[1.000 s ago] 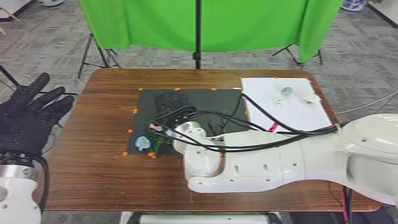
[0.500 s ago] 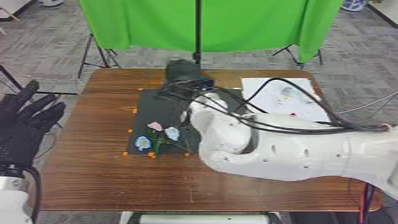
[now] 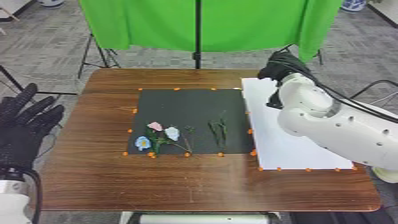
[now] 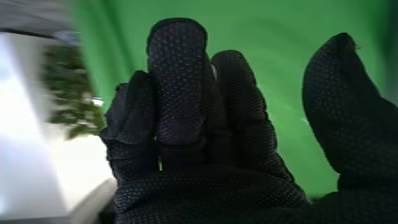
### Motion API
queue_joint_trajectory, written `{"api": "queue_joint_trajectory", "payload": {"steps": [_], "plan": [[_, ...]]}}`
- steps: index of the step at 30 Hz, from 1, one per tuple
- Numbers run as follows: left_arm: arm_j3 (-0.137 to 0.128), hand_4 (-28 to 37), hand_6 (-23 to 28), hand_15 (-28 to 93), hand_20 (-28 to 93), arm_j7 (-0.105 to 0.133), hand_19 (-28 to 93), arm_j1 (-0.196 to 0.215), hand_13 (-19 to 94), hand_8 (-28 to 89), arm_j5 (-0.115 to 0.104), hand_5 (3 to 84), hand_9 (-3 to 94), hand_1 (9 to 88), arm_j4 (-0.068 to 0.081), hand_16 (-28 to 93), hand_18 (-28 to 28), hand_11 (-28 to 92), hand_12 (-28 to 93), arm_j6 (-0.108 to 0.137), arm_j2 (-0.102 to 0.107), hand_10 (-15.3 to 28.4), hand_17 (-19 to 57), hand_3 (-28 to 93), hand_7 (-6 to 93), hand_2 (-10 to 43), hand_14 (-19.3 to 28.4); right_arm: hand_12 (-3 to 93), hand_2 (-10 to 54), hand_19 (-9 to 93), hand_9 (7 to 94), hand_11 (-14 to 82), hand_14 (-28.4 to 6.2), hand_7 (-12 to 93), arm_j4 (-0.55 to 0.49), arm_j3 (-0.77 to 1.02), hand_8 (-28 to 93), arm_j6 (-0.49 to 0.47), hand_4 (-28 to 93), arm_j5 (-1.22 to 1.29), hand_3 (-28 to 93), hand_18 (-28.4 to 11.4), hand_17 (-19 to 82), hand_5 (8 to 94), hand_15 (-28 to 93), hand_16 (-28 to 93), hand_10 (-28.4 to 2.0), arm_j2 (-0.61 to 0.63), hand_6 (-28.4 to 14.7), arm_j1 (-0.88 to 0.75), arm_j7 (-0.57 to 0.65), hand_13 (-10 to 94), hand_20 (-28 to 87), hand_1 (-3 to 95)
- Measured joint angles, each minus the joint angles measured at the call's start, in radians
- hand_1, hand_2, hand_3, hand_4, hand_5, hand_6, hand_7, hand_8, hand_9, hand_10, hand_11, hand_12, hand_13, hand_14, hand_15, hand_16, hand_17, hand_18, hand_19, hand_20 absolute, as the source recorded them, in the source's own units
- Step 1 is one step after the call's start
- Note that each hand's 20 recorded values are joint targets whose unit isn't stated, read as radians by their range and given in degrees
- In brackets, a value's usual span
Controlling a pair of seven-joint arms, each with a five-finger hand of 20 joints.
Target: Arrange flowers
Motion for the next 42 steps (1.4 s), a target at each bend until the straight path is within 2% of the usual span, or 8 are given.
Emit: {"api": "queue_joint_trajectory", "payload": {"steps": [7,14,20,25,31,38,40,42], "plan": [[0.018,-28.3,6.9,52,8,0.001,59,-0.021,22,-8,0.001,31.2,28.7,20.1,0.005,-9,27.3,25,12,-0.001,0.009,18.4,-8.7,76,10.6,7.3,26.6,13.8,-6.9,93,56.2,15.5,-10.4,17,0.075,-0.037,-12,-0.093,-27,0.038,80,-18.7,36,52.1,68,11,-16.9,0.048,-1.6,0.019,-0.014,64,23,31.0],[0.026,-28.3,6.9,52,8,0.001,59,-0.028,22,-8,0.001,31.2,28.8,20.1,0.009,-9,27.3,25,12,-0.002,0.012,18.4,-8.7,76,10.5,7.4,26.6,14.6,-6.8,93,61.0,18.6,-9.8,17,0.081,0.141,-13,-0.251,-27,0.044,80,-19.4,37,56.7,70,12,-16.4,0.034,0.1,-0.083,-0.021,66,26,32.1],[0.032,-28.3,6.9,52,8,-0.002,59,-0.036,22,-8,0.001,31.2,28.9,20.2,0.013,-9,27.2,25,12,-0.003,0.015,18.4,-8.6,76,10.6,7.5,26.7,14.4,-6.9,93,61.4,18.8,-9.8,17,0.097,0.098,-13,-0.258,-27,0.048,80,-19.5,37,56.2,70,12,-16.2,0.007,0.2,-0.099,-0.016,67,27,32.4],[0.034,-28.3,6.9,52,8,-0.002,59,-0.043,22,-8,0.002,31.2,28.9,20.2,0.015,-9,27.2,25,12,-0.003,0.016,18.4,-8.6,76,10.6,7.4,26.6,14.3,-7.7,93,60.1,18.2,-9.7,15,0.119,0.100,-12,-0.267,-27,0.048,81,-19.6,37,47.5,70,12,-16.4,-0.017,0.1,-0.126,-0.015,67,28,32.2],[0.042,-28.3,6.9,52,8,-0.002,59,-0.053,22,-8,0.002,31.2,28.9,20.2,0.018,-9,27.2,25,12,-0.005,0.017,18.4,-8.6,76,10.7,7.4,26.6,14.3,-8.5,93,60.0,18.3,-9.6,15,0.151,0.088,-12,-0.282,-28,0.043,81,-19.6,37,46.7,70,12,-16.4,-0.039,0.5,-0.133,-0.015,67,28,33.0],[0.045,-28.3,6.9,52,8,-0.001,59,-0.059,22,-8,0.003,31.2,28.9,20.2,0.020,-9,27.2,25,12,-0.008,0.017,18.4,-8.7,76,10.5,7.4,26.5,14.5,-9.5,93,70.2,20.5,-6.1,20,0.176,0.073,-12,-0.286,-28,0.017,78,-18.1,40,62.8,67,13,-10.5,-0.059,1.4,-0.134,-0.011,73,26,41.5],[0.045,-28.3,6.9,52,8,-0.001,59,-0.059,22,-8,0.004,31.2,28.8,20.2,0.020,-9,27.2,25,12,-0.008,0.017,18.4,-8.7,76,10.6,7.4,26.5,22.1,-9.5,93,79.4,14.9,-4.0,25,0.179,0.062,-4,-0.268,-28,-0.003,72,-17.3,42,68.9,65,15,-8.0,-0.061,1.7,-0.131,-0.009,77,29,48.7],[0.045,-28.3,6.9,52,8,-0.001,59,-0.059,22,-8,0.004,31.2,28.8,20.2,0.020,-9,27.2,25,12,-0.008,0.016,18.4,-8.7,76,10.6,7.4,26.5,28.1,-9.5,93,87.2,11.1,-2.7,29,0.183,0.038,-2,-0.231,-28,-0.022,71,-16.6,44,74.6,63,17,-6.3,-0.061,3.1,-0.128,-0.006,80,30,52.5]]}}
